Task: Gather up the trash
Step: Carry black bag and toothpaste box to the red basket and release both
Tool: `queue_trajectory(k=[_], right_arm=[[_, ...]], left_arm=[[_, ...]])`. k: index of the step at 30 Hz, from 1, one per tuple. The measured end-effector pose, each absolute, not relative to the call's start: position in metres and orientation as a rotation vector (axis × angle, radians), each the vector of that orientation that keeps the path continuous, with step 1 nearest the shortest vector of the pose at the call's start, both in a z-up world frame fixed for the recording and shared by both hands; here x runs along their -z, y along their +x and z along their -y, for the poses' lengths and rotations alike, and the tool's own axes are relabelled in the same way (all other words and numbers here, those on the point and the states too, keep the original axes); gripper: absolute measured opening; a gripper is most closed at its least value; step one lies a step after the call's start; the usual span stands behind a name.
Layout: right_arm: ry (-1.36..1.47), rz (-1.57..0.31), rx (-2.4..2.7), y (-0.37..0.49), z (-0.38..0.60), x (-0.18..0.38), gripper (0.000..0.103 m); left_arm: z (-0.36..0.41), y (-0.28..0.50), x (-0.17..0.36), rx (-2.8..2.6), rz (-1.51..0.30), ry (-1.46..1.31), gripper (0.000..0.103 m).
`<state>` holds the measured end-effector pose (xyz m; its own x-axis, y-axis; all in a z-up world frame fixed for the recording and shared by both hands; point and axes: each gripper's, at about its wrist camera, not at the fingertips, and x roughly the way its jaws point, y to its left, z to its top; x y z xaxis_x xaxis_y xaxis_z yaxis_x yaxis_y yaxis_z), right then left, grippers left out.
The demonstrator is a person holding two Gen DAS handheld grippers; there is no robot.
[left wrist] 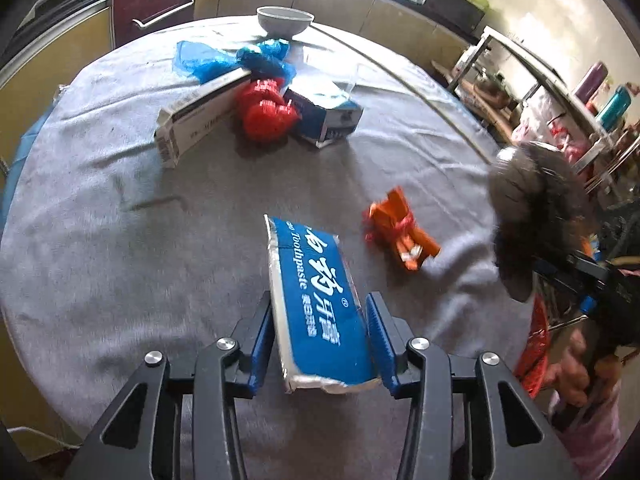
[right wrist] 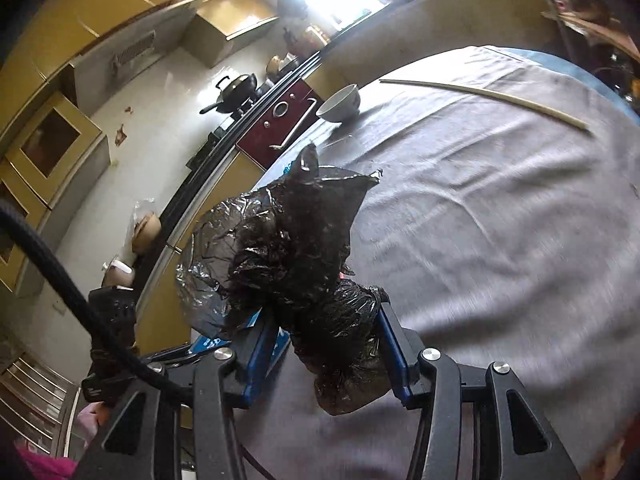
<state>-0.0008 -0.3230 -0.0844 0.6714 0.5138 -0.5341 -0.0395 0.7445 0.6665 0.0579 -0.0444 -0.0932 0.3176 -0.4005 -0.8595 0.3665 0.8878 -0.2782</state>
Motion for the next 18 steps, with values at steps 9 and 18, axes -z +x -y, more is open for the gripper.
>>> queue_trajectory(k=[9, 18], right_arm=[[0.708, -0.764, -0.284, -0.072, 0.346, 0.086, 0.052], [0.702, -0.727, -0.231, -0.117, 0.367, 0.081, 0.052]], left_arm=[[0.041, 0.052, 0.104, 0.467, -1.164, -0.055, 0.054], [0.061, 0.045, 0.118, 0.412, -1.155, 0.021, 0.064]])
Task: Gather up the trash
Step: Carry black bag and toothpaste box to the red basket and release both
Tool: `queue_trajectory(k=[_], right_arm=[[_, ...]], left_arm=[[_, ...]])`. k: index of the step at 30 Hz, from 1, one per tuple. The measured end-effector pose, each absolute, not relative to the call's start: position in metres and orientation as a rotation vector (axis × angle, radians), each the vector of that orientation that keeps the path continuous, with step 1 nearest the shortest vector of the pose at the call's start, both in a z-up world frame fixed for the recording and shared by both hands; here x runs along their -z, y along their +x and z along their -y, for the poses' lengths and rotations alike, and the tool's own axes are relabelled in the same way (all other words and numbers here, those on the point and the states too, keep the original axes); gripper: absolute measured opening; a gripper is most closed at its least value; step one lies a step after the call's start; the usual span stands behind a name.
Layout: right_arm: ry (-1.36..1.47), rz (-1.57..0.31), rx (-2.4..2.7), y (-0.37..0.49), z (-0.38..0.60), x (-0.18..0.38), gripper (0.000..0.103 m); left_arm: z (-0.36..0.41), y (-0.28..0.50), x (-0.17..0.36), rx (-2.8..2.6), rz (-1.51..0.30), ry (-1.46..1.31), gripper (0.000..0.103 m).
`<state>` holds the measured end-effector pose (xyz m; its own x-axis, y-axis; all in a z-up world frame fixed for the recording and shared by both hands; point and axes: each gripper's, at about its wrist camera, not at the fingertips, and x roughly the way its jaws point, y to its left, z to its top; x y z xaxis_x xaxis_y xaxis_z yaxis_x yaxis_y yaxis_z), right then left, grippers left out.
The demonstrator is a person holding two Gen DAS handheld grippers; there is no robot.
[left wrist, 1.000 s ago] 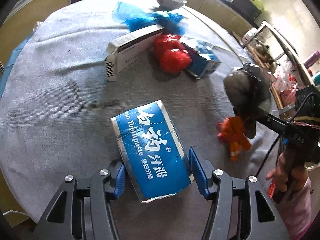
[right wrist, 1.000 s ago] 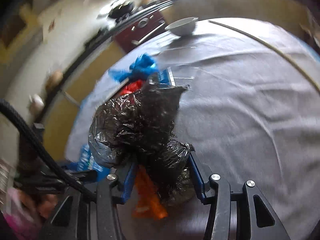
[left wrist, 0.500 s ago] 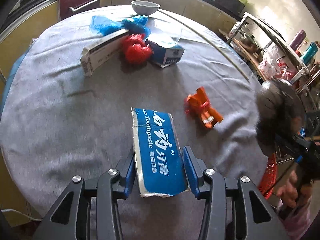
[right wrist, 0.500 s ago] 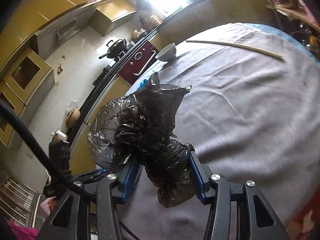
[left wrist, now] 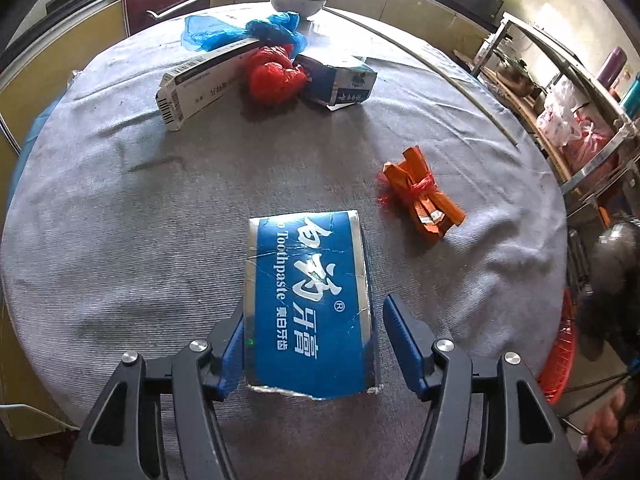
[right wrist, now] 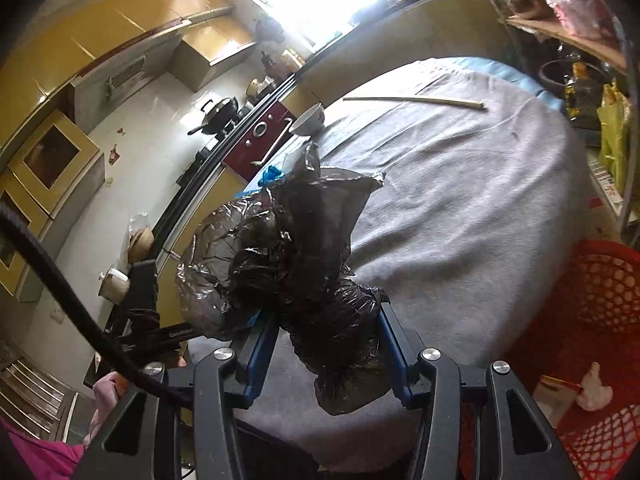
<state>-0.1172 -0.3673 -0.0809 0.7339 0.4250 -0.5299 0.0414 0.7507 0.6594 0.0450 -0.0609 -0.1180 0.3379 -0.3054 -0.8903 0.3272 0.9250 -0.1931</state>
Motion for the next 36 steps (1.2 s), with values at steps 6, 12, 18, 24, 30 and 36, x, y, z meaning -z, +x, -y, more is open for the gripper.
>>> queue_trajectory(k=[6, 12, 18, 24, 30, 36], right_arm=[[0.722, -0.668, -0.166, -0.144, 0.394, 0.073, 0.052], [0.724, -0.637, -0.108, -0.164, 0.412, 0.069, 0.052], [0.744, -0.622, -0.049, -0.189, 0.433, 0.071, 0.052], [0.780, -0.612, 0.002, -0.216, 0.452, 0.077, 0.052], [0.802, -0.593, 0.034, -0.238, 0.466, 0.081, 0.052], [0.818, -0.592, 0.074, -0.252, 0.475, 0.089, 0.053]], left_arm=[[0.074, 0.037, 0.115, 0.416, -1.108, 0.060, 0.057], [0.092, 0.018, 0.088, 0.486, -1.032, 0.098, 0.057], [0.132, -0.014, 0.061, 0.633, -0.970, 0.147, 0.057], [0.179, -0.046, 0.048, 0.768, -0.941, 0.190, 0.057], [0.221, -0.074, 0.041, 0.829, -0.907, 0.265, 0.057], [0.258, -0.096, 0.043, 0.881, -0.876, 0.349, 0.058]])
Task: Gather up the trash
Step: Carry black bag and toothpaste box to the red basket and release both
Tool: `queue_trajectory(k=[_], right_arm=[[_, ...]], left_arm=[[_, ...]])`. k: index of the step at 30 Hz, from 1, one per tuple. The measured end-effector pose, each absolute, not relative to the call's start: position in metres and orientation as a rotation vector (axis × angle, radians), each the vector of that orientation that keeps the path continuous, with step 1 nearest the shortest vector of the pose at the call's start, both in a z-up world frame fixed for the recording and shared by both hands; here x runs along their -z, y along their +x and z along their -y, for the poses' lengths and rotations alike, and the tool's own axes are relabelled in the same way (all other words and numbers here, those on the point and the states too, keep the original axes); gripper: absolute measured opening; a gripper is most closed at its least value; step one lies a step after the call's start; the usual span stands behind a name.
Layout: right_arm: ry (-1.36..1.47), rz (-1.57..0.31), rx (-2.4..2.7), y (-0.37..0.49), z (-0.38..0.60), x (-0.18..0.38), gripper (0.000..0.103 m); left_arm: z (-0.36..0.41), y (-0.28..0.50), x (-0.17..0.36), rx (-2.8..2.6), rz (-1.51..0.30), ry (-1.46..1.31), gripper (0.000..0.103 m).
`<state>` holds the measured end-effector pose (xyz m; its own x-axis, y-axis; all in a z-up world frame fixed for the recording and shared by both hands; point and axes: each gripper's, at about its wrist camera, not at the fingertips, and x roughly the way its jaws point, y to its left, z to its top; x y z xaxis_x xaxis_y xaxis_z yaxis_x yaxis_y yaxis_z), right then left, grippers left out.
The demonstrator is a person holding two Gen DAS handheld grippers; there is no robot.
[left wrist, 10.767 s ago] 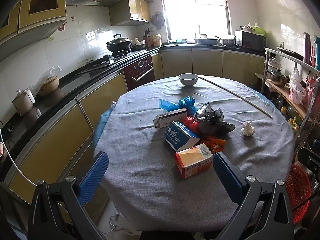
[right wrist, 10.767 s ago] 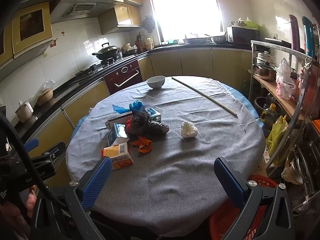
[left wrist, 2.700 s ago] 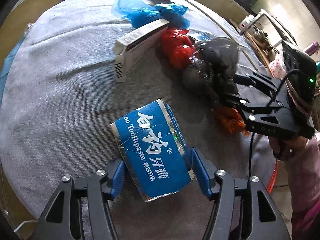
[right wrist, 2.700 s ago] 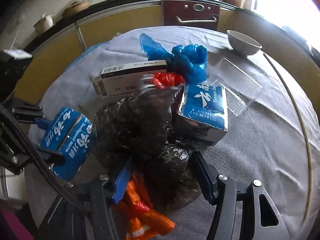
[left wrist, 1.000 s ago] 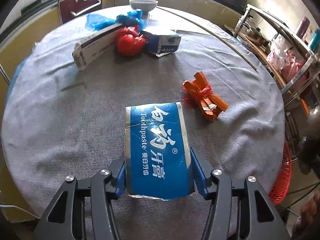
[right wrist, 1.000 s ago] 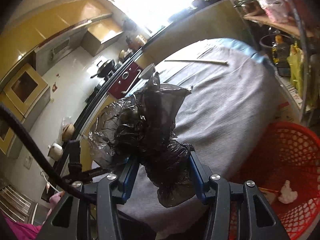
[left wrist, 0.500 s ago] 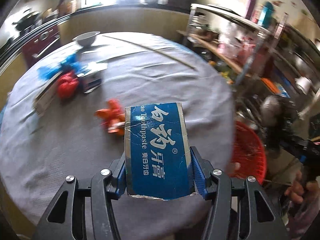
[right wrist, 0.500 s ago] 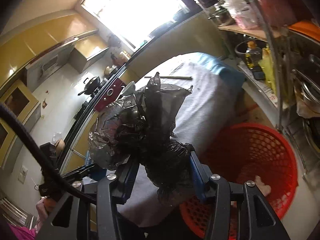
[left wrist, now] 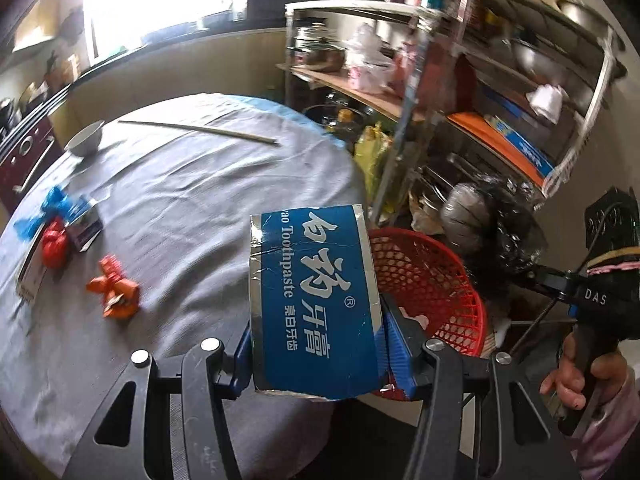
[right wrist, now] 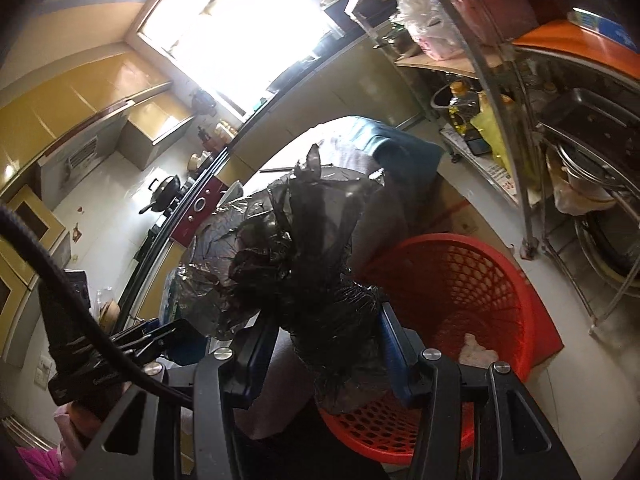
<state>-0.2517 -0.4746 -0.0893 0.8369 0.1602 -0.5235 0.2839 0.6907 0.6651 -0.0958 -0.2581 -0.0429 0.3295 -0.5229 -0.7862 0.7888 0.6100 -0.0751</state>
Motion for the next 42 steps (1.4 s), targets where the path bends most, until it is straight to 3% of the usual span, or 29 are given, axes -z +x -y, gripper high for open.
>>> queue_trajectory(k=[14, 17, 42], right_arm=[[0.853, -0.611, 0.200, -0.254, 0.497, 0.108, 0.057], [0.869, -0.624, 0.227, -0.249, 0.502, 0.113, 0.061], [0.797, -0.646, 0.188, -0.231, 0.467, 0.093, 0.063]], left_arm=[[0.309, -0.110, 0.067, 0.922, -0.912, 0.399, 0.059], [0.311, -0.108, 0.069, 0.917, -0.915, 0.400, 0.066], [0.259, -0.089, 0.066, 0.777, -0.846, 0.404, 0.070]])
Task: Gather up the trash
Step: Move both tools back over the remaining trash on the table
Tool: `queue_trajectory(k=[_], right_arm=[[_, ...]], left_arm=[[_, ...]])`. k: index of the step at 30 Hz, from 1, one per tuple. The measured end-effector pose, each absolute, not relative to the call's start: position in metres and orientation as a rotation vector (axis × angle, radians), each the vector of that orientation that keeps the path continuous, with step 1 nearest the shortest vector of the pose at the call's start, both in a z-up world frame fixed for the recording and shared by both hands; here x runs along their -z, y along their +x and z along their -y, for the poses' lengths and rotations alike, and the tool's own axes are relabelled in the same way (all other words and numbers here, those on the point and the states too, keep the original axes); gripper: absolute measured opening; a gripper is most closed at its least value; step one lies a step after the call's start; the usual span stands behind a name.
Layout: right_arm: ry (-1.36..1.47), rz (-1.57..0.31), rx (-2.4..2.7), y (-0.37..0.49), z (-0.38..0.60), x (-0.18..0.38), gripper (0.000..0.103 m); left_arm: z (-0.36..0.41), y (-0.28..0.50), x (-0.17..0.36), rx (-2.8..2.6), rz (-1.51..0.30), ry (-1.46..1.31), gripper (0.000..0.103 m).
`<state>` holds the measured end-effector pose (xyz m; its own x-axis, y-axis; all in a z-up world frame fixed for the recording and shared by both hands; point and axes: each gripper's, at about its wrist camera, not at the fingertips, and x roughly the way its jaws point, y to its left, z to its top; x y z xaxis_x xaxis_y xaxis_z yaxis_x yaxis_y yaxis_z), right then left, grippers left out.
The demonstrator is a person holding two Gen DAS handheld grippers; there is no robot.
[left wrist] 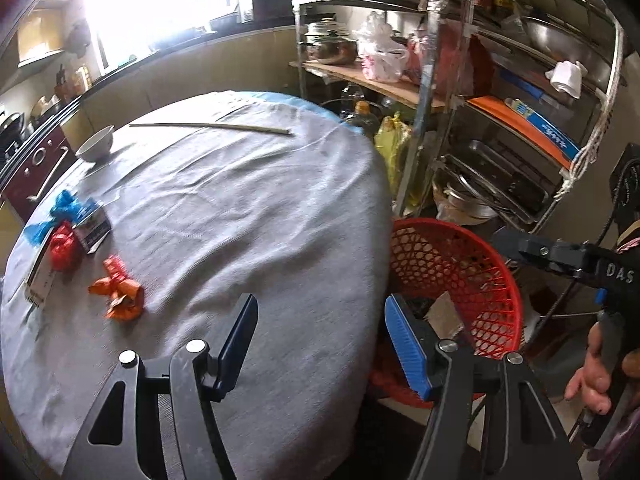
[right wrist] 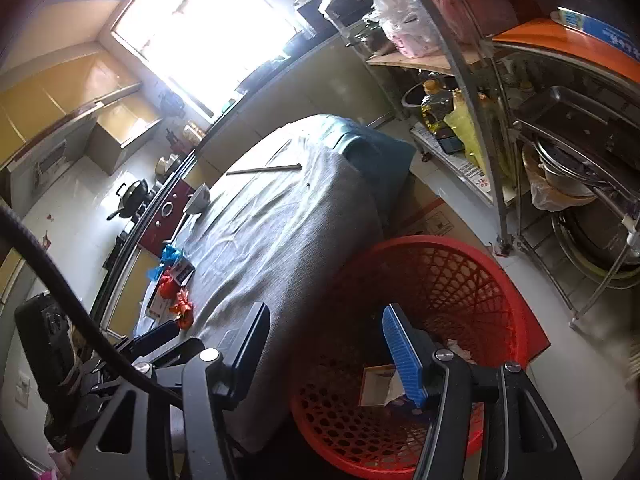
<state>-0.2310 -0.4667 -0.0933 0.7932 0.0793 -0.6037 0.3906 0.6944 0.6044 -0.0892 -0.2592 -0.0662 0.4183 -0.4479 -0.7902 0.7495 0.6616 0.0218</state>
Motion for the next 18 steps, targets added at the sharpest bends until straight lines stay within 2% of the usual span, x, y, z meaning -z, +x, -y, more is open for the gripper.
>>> queue_trajectory(k=[2, 8, 18], right_arm=[[0.779, -0.654, 0.182, -0.226, 0.462, 0.090, 0.063], [0.743, -0.678, 0.142, -0.203, 0.446, 0.080, 0.063], [0.585, -0.778, -0.046, -0.102, 0.363, 0.061, 0.063]], left_arm=[[0.245, -0.083, 0.069, 0.748, -0.852, 0.392, 0.074], [0.177, -0.052, 0.074, 0.627, -0.886, 0.311, 0.074], [0.029, 0.046, 0.051, 0.289, -0.844, 0.174, 0.075]])
